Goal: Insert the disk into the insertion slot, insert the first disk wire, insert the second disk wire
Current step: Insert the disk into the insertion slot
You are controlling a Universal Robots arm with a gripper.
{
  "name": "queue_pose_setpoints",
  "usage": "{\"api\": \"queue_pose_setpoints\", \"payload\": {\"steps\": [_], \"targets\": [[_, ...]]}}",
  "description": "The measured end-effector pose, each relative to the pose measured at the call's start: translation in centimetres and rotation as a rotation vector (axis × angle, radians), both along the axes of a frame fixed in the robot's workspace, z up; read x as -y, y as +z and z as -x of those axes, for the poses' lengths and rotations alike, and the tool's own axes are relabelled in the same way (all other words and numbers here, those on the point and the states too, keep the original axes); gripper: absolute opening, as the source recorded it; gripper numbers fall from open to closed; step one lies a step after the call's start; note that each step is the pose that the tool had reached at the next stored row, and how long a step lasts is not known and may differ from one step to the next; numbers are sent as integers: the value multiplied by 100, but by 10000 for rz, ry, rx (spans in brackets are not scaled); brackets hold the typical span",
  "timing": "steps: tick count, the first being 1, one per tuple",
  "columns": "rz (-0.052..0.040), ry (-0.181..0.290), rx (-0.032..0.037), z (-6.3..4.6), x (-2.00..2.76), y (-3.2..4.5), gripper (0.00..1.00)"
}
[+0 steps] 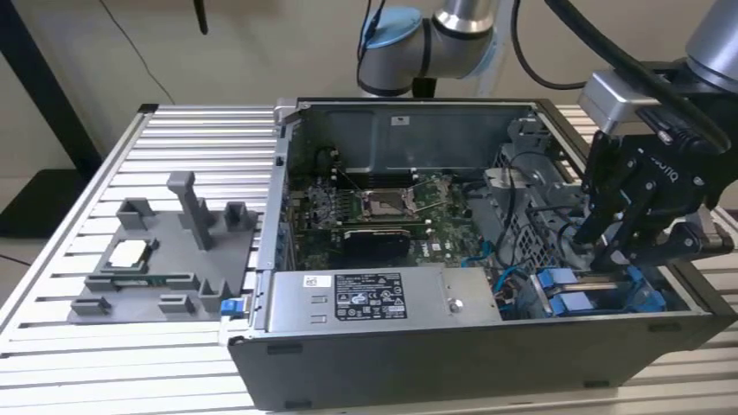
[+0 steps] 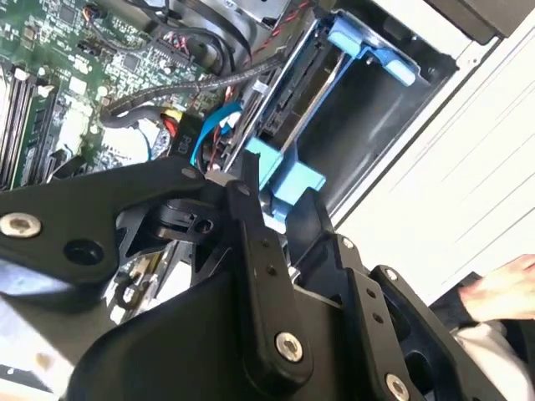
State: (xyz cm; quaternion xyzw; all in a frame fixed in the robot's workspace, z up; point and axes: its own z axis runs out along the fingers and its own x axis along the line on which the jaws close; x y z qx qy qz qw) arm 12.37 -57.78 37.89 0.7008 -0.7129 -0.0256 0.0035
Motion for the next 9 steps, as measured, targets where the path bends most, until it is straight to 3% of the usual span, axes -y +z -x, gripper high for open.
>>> {"api": "queue_pose_setpoints", "payload": {"steps": [4,7,9], "targets": [[2,0,-3,0,0,126,41],[-20,1,-3,0,-19,147,41],[-87,2,6,0,-41,148,41]]}}
